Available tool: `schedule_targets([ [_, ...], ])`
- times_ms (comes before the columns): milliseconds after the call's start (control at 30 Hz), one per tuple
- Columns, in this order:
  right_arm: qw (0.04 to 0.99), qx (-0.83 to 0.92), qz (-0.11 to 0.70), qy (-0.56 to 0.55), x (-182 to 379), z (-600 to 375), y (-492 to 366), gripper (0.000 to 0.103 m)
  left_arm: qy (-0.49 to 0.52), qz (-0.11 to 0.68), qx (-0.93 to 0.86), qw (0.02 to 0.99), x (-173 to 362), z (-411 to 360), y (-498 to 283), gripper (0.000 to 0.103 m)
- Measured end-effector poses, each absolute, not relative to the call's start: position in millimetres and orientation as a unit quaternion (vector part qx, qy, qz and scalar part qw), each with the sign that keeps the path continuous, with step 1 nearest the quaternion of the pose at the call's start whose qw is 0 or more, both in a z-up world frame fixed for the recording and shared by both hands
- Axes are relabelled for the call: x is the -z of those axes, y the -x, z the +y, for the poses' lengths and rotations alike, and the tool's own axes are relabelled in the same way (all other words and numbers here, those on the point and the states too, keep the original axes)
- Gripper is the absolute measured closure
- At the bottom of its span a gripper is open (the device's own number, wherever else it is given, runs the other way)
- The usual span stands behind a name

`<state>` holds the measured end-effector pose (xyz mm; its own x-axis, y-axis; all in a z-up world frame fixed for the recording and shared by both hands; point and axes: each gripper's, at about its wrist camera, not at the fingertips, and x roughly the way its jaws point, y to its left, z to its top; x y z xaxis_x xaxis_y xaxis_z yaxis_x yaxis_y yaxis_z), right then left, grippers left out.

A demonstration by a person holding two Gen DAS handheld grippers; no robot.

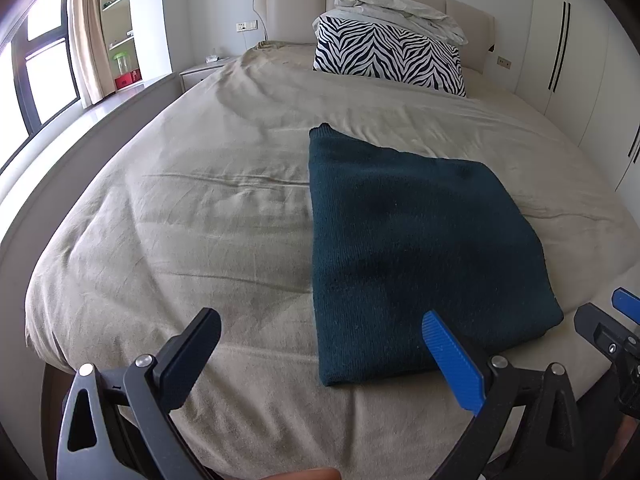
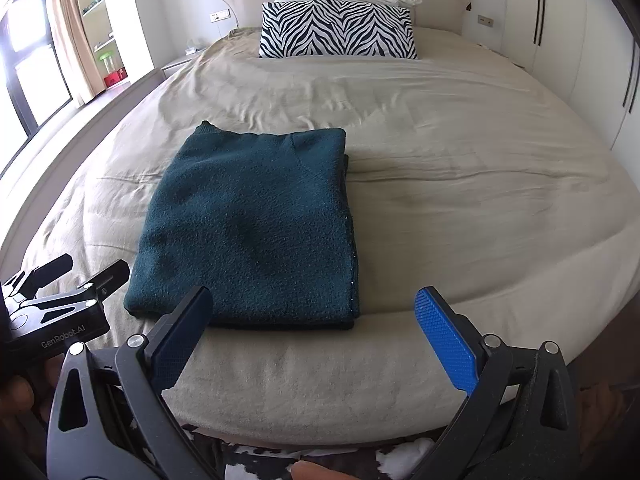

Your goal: Fold small clothes

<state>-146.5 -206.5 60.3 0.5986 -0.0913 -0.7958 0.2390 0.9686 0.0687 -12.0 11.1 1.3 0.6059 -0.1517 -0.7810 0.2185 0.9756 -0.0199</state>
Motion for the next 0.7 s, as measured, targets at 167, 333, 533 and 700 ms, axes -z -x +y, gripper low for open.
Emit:
schedule_targets([
  [167, 0.890, 0.092, 0.440, -0.084, -59.3, -205.0, 146.2, 0.000, -0.039, 0.434, 0.104, 0.894, -0.1, 10.8, 10.8, 0.000],
  [333, 0.889, 0.092, 0.440, -0.085, -59.3, -203.8, 146.1, 0.000, -0.040, 0.435, 0.104, 0.893, 1.3, 10.8, 11.2, 0.000],
  [533, 0.889, 0.092, 0.440, -0.085, -58.5, -203.5, 146.5, 0.000, -0.040, 0.435, 0.104, 0.893, 1.5, 11.0, 11.1, 0.000],
  [700, 0.889, 0.092, 0.440, -0.085, -57.7, -202.8, 146.9, 0.000, -0.041, 0.436, 0.105, 0.893, 2.8, 10.6, 11.2, 0.000],
])
